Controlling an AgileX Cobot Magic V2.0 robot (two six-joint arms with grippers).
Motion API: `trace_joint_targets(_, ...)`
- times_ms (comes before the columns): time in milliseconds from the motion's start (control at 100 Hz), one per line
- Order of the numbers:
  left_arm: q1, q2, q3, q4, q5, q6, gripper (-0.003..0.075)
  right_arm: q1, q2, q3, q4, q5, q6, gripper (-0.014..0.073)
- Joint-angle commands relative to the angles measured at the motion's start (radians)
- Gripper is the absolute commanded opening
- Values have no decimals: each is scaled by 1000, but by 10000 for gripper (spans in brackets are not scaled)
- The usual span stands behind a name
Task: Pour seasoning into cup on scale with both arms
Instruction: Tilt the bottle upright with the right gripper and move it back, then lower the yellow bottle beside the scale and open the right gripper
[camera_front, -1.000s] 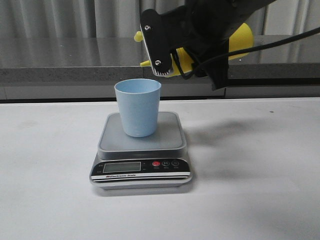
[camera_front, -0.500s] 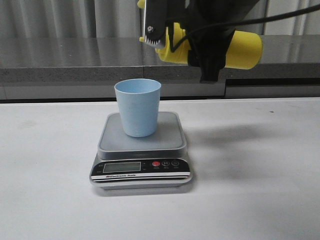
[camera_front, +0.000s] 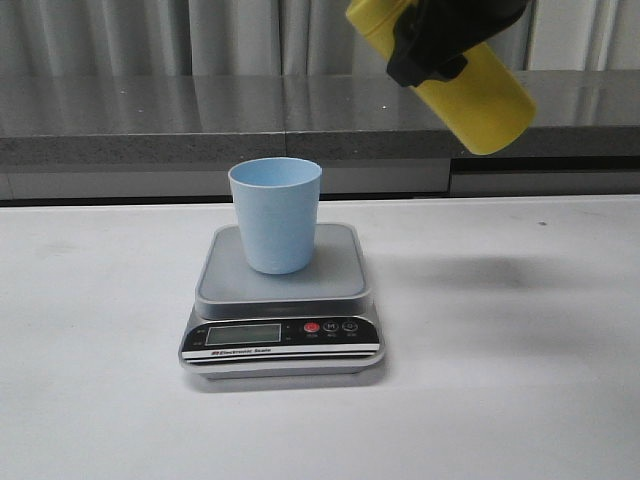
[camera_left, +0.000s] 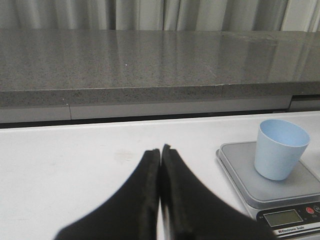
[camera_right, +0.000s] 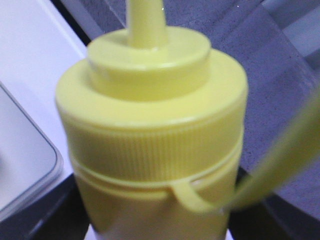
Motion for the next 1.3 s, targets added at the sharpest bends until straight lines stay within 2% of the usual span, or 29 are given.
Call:
trace_joint_targets(0, 3, 9, -28, -8, -78, -8, -20, -43, -70, 6, 104, -153, 4, 202)
trace_joint_targets(180, 3, 9, -28, -8, -78, -8, -20, -127, -94, 109, 293, -396, -11, 202)
trace_joint_targets(350, 3, 9, -28, -8, -78, -8, -20, -176, -98, 253, 508, -659, -118, 202)
trace_joint_targets(470, 3, 9, -28, -8, -78, -8, -20, -184, -98, 347, 591, -791, -177, 202)
trace_joint_targets(690, 3, 9, -28, -8, -78, -8, -20, -185, -55, 442, 614, -942, -180, 202)
trace_joint_targets(1290, 3, 9, -28, -8, -78, -8, -20, -185, 186, 443, 615, -1165, -180, 202)
